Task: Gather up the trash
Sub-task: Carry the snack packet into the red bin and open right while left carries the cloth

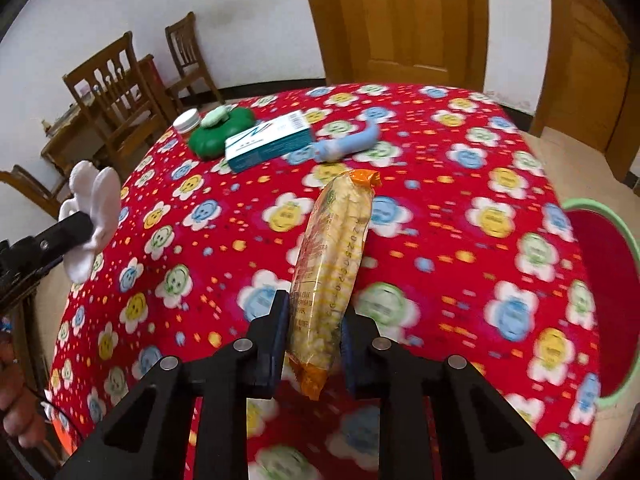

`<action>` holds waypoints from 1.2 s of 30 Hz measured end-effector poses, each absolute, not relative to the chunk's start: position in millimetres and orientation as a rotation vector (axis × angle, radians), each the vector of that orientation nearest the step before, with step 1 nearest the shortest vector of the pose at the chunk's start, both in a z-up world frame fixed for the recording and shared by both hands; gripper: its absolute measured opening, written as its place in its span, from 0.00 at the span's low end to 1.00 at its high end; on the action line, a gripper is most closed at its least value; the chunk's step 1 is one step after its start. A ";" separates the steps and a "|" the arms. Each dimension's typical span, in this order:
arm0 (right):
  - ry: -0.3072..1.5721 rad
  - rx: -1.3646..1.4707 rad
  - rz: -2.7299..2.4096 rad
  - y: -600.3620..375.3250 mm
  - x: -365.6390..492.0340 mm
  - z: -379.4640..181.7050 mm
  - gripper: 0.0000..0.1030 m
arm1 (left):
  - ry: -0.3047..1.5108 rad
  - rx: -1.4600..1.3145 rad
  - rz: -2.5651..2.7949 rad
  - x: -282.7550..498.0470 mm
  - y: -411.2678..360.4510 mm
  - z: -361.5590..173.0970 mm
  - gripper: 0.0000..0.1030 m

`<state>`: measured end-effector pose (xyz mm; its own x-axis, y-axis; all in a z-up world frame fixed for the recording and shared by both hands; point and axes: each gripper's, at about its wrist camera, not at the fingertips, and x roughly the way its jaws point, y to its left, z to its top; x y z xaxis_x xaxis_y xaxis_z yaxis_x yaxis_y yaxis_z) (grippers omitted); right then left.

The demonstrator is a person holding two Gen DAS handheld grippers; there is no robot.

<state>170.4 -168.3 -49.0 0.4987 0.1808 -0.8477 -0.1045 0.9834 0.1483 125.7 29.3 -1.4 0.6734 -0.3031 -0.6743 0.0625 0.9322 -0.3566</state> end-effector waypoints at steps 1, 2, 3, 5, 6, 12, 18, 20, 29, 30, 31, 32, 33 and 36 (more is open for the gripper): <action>1.032 0.084 0.169 -173.8 167.4 -46.3 0.22 | 0.812 -0.310 -0.227 125.4 22.9 0.9 0.32; 1.026 0.087 0.163 -180.8 163.2 -42.7 0.22 | 0.815 -0.301 -0.246 125.2 15.5 3.3 0.32; 1.020 0.088 0.154 -189.0 159.0 -38.9 0.22 | 0.816 -0.293 -0.261 124.9 9.2 5.3 0.32; 1.009 0.088 0.139 -199.5 152.6 -33.3 0.22 | 0.821 -0.272 -0.292 124.5 -5.9 9.3 0.32; 1.000 0.089 0.127 -207.6 147.9 -29.7 0.22 | 0.823 -0.267 -0.305 124.4 -11.1 10.6 0.32; 0.967 0.105 0.064 -248.6 132.3 -15.6 0.22 | 0.833 -0.224 -0.383 126.5 -52.9 21.4 0.32; 0.963 0.141 -0.010 -288.3 120.9 -14.9 0.22 | 0.842 -0.176 -0.451 131.2 -92.6 27.2 0.32; 0.966 0.155 -0.039 -304.0 116.3 -17.6 0.22 | 0.845 -0.157 -0.473 132.8 -107.8 27.9 0.32; 0.986 0.215 -0.144 -364.1 108.3 -38.4 0.23 | 0.872 -0.091 -0.563 140.8 -173.2 20.4 0.32; 0.987 0.219 -0.154 -370.7 107.9 -40.2 0.23 | 0.876 -0.084 -0.572 141.5 -180.0 18.8 0.32; 0.986 0.221 -0.164 -375.5 107.1 -41.8 0.23 | 0.879 -0.077 -0.582 142.2 -187.1 17.5 0.32; 0.985 0.221 -0.176 -380.7 106.4 -43.1 0.23 | 0.882 -0.066 -0.594 142.8 -195.4 15.5 0.32; 0.981 0.224 -0.190 -387.8 105.9 -45.2 0.23 | 0.886 -0.058 -0.603 143.2 -201.8 13.6 0.32; 0.970 0.243 -0.216 -402.0 103.3 -47.6 0.23 | 0.897 -0.033 -0.631 144.3 -221.8 9.0 0.32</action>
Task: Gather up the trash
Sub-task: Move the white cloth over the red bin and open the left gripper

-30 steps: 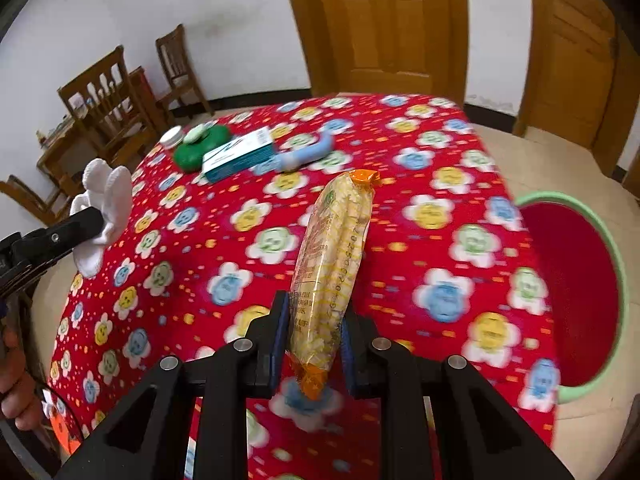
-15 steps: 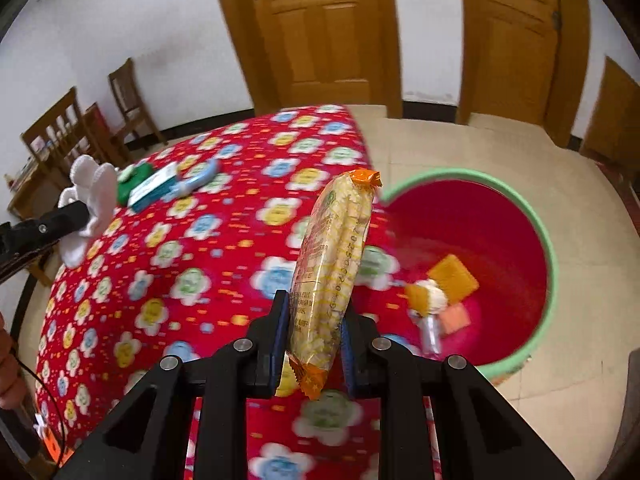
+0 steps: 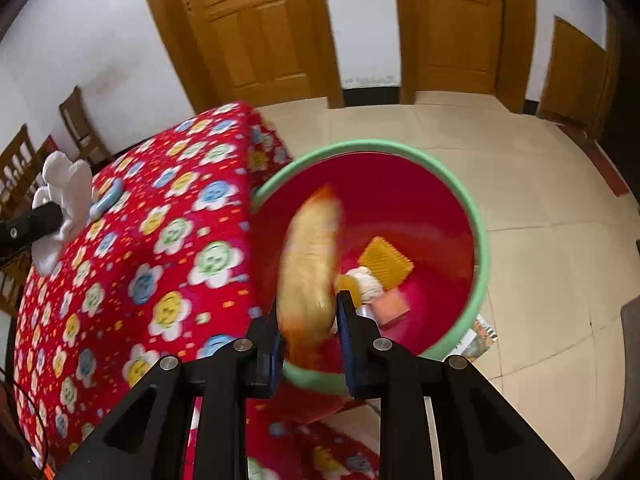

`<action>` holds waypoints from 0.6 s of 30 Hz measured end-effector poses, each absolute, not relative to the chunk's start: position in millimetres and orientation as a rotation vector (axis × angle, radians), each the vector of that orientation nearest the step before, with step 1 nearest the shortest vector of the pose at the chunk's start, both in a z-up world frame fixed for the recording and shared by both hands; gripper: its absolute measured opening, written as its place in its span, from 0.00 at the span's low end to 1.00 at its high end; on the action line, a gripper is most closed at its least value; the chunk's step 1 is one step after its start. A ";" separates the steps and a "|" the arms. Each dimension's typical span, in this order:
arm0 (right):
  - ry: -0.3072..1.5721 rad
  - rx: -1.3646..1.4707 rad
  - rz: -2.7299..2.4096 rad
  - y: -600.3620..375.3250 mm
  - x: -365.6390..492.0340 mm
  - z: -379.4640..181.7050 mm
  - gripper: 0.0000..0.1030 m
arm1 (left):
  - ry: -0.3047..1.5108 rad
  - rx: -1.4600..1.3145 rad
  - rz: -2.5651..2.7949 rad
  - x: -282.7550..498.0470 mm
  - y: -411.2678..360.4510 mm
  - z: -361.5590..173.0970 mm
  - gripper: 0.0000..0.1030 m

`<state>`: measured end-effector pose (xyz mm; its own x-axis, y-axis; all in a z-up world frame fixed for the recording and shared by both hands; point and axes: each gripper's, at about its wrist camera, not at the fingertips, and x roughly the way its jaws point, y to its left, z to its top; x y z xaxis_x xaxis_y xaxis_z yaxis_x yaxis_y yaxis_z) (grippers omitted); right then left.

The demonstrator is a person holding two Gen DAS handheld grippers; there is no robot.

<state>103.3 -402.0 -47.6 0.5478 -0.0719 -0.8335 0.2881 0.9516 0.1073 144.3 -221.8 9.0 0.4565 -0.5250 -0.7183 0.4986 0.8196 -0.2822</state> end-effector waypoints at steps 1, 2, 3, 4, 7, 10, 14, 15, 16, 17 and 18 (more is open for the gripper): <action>0.963 0.252 -0.224 -407.2 102.1 -48.1 0.23 | 0.900 -0.022 -0.641 144.8 -229.8 7.3 0.32; 0.957 0.259 -0.230 -410.5 100.7 -48.2 0.23 | 0.901 -0.016 -0.647 144.6 -233.8 6.9 0.32; 0.948 0.271 -0.236 -415.8 99.1 -48.2 0.23 | 0.901 -0.009 -0.655 144.8 -239.6 5.9 0.32; 0.941 0.279 -0.241 -419.0 97.6 -47.7 0.23 | 0.902 0.000 -0.664 145.2 -245.9 4.5 0.32; 0.908 0.304 -0.257 -428.7 90.3 -43.8 0.23 | 0.909 0.024 -0.690 144.9 -263.9 0.2 0.32; 0.872 0.324 -0.278 -436.8 80.0 -39.2 0.23 | 0.914 0.052 -0.715 144.3 -281.3 -4.9 0.32; 0.837 0.335 -0.303 -443.6 67.5 -35.2 0.24 | 0.923 0.075 -0.748 143.5 -301.2 -12.1 0.32; 0.830 0.338 -0.308 -445.2 64.1 -34.7 0.24 | 0.926 0.079 -0.754 143.4 -305.2 -13.2 0.32; 0.828 0.340 -0.309 -446.2 61.9 -34.7 0.24 | 0.929 0.083 -0.761 143.1 -309.3 -14.6 0.32; 0.826 0.343 -0.310 -447.0 60.0 -34.8 0.24 | 0.931 0.087 -0.767 142.6 -313.3 -16.0 0.32; 0.825 0.349 -0.310 -447.6 57.9 -35.0 0.24 | 0.933 0.092 -0.774 142.1 -316.8 -17.3 0.32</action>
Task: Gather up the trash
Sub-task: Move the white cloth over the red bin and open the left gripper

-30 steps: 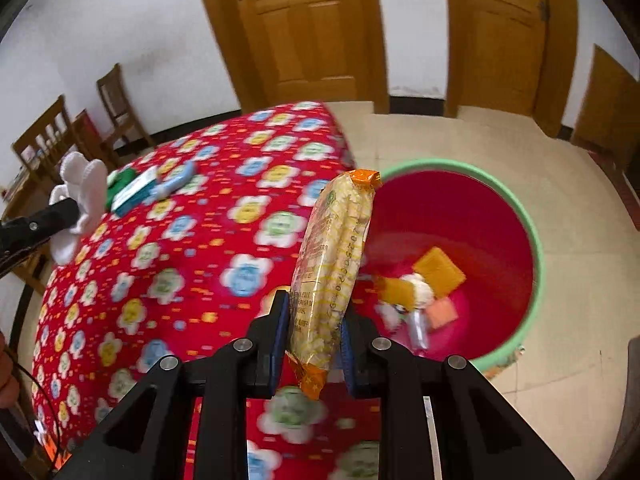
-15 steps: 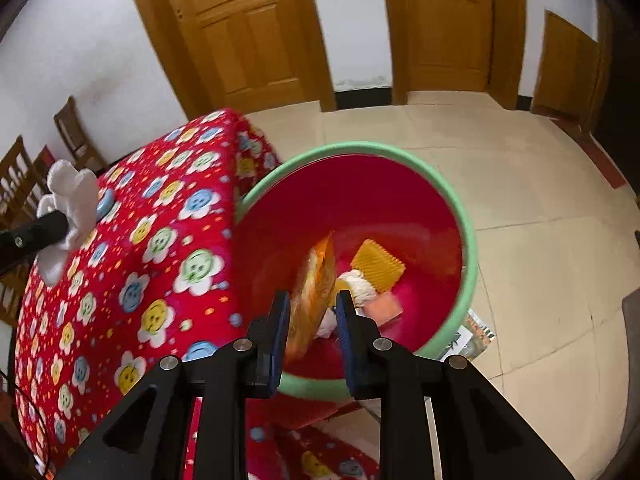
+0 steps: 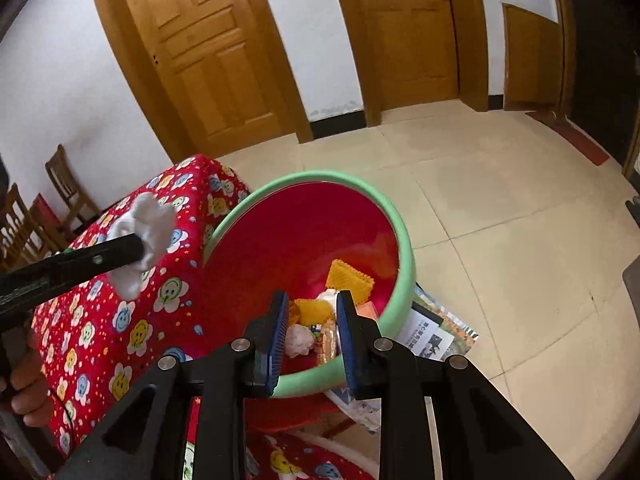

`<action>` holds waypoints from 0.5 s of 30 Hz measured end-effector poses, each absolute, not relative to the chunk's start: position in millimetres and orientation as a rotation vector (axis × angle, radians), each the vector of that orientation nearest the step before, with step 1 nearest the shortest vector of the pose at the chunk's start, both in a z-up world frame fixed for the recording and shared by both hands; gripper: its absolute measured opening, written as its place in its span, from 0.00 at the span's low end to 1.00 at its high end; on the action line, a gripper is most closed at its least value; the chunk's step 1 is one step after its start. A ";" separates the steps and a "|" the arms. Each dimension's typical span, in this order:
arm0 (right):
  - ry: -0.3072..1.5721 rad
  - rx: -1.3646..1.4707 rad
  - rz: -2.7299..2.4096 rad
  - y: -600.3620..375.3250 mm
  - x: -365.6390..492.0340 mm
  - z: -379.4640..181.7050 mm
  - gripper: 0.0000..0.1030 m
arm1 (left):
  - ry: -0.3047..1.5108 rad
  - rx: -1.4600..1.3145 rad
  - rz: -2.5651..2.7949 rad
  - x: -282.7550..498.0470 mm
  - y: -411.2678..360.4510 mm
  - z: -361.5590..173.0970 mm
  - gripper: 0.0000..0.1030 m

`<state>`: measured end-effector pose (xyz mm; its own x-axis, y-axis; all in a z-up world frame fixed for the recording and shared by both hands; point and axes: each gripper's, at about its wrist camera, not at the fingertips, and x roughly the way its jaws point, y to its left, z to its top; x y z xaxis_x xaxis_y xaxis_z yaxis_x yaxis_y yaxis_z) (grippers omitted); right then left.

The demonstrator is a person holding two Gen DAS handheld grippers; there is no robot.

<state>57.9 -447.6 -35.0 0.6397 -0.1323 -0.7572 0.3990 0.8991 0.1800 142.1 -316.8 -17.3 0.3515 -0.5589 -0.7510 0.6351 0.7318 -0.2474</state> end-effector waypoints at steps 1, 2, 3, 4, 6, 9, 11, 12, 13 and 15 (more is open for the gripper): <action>0.825 0.355 -0.310 -448.7 56.1 -35.3 0.26 | 0.937 0.101 -0.782 141.6 -321.2 -18.6 0.33; 0.824 0.360 -0.310 -449.7 55.1 -36.0 0.27 | 0.940 0.105 -0.788 141.1 -324.0 -19.5 0.35; 0.824 0.365 -0.310 -450.5 54.0 -36.8 0.28 | 0.942 0.108 -0.794 140.4 -326.2 -20.1 0.37; 0.823 0.372 -0.309 -450.8 53.5 -37.6 0.28 | 0.942 0.110 -0.797 140.4 -327.0 -20.7 0.41; 0.824 0.386 -0.305 -452.1 52.6 -39.1 0.29 | 0.935 0.112 -0.797 138.9 -328.4 -20.5 0.45; 0.826 0.390 -0.303 -453.2 54.4 -40.0 0.29 | 0.933 0.110 -0.799 138.7 -327.3 -19.3 0.45; 0.826 0.395 -0.298 -453.4 54.9 -39.1 0.29 | 0.931 0.104 -0.793 139.2 -323.3 -17.3 0.45; 0.826 0.397 -0.295 -452.9 55.1 -38.0 0.29 | 0.930 0.102 -0.791 140.0 -322.0 -16.9 0.45; 0.825 0.399 -0.293 -452.6 55.2 -37.5 0.30 | 0.927 0.096 -0.788 140.6 -319.0 -15.4 0.45; 0.822 0.398 -0.290 -450.8 53.2 -34.0 0.31 | 0.921 0.085 -0.781 141.3 -313.6 -12.2 0.45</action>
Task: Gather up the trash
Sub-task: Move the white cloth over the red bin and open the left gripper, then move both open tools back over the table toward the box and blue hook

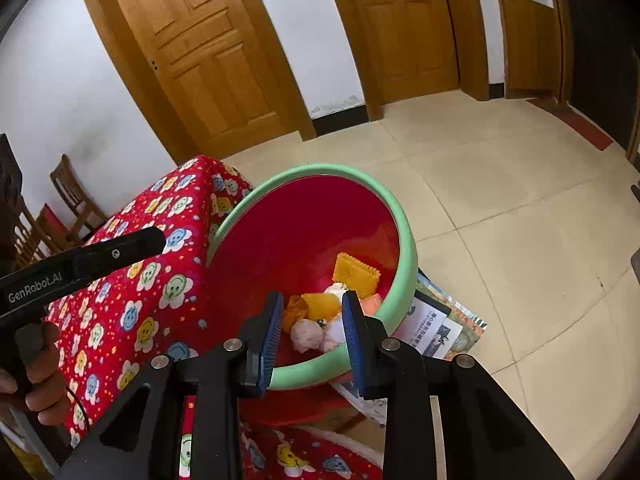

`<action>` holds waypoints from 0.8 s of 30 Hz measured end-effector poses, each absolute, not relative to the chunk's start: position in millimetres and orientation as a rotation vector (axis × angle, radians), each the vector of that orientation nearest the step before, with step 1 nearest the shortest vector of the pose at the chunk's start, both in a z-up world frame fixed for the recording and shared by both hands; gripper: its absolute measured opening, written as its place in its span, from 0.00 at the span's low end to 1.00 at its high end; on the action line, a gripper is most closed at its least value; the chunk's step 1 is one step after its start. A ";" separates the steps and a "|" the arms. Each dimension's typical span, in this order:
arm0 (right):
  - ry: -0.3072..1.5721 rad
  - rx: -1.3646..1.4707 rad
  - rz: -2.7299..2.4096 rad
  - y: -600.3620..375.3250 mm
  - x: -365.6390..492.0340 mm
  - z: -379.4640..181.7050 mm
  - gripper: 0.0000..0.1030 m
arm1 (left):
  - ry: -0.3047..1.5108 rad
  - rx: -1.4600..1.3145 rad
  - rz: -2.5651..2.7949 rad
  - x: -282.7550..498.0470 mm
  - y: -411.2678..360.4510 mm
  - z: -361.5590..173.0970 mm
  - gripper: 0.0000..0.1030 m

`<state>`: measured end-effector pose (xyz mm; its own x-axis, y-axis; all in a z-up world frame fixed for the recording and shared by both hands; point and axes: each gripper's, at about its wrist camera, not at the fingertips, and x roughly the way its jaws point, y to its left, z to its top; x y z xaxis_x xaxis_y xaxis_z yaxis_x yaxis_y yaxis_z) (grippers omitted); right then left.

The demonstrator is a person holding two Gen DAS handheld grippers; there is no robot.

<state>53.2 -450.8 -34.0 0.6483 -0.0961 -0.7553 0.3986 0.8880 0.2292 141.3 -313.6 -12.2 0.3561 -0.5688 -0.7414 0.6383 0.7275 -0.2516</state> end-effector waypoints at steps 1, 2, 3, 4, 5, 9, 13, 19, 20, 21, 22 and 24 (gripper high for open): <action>0.820 0.396 -0.287 -449.2 53.0 -32.6 0.33 | 0.917 0.080 -0.774 142.2 -309.6 -10.3 0.45; 0.819 0.396 -0.285 -448.2 52.7 -31.3 0.38 | 0.913 0.075 -0.767 143.4 -306.1 -8.7 0.45; 0.816 0.395 -0.283 -446.7 52.1 -29.4 0.40 | 0.909 0.071 -0.761 144.8 -302.4 -7.3 0.45; 0.811 0.394 -0.280 -445.2 51.5 -27.4 0.42 | 0.905 0.066 -0.753 146.0 -298.3 -5.6 0.45; 0.808 0.391 -0.276 -443.0 51.7 -24.7 0.43 | 0.899 0.061 -0.741 147.8 -291.9 -3.4 0.45; 0.811 0.373 -0.255 -433.5 56.6 -16.8 0.47 | 0.883 0.043 -0.697 155.4 -269.4 2.7 0.45; 0.817 0.359 -0.224 -421.7 65.2 -6.8 0.47 | 0.868 0.018 -0.645 165.1 -239.7 9.1 0.45; 0.818 0.346 -0.171 -401.0 84.3 12.5 0.48 | 0.847 -0.034 -0.550 181.2 -187.9 18.5 0.45; 0.817 0.342 -0.160 -396.2 88.4 16.4 0.48 | 0.841 -0.040 -0.533 183.9 -178.3 20.8 0.45; 0.815 0.336 -0.151 -392.1 92.1 19.8 0.48 | 0.836 -0.044 -0.518 186.2 -170.3 22.7 0.45; 0.813 0.327 -0.143 -387.7 95.4 23.0 0.48 | 0.831 -0.048 -0.502 188.2 -161.8 24.9 0.45; 0.811 0.307 -0.120 -375.6 104.8 30.5 0.48 | 0.821 -0.054 -0.473 192.5 -144.4 28.9 0.45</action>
